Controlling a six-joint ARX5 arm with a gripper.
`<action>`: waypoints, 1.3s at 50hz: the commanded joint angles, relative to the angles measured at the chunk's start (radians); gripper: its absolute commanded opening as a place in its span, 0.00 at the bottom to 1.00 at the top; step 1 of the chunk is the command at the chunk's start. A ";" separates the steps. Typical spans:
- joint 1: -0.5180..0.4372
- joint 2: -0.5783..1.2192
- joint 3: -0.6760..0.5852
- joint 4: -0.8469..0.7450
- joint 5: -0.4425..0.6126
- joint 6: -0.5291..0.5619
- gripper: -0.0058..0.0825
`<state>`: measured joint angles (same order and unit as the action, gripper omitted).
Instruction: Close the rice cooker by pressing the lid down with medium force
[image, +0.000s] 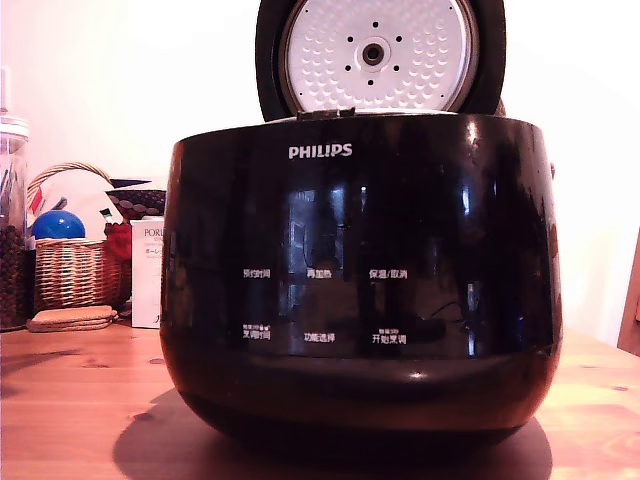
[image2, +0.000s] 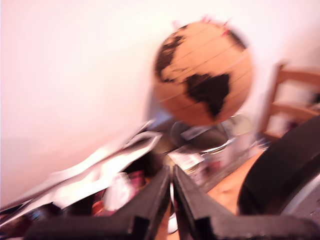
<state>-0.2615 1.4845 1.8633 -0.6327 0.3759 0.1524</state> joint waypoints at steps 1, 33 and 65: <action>0.029 0.067 0.035 0.013 0.080 -0.026 0.04; 0.050 0.521 0.374 0.092 0.510 -0.157 0.04; -0.127 0.647 0.373 0.177 0.515 -0.153 0.04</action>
<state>-0.3775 2.1212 2.2356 -0.4683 0.8898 0.0017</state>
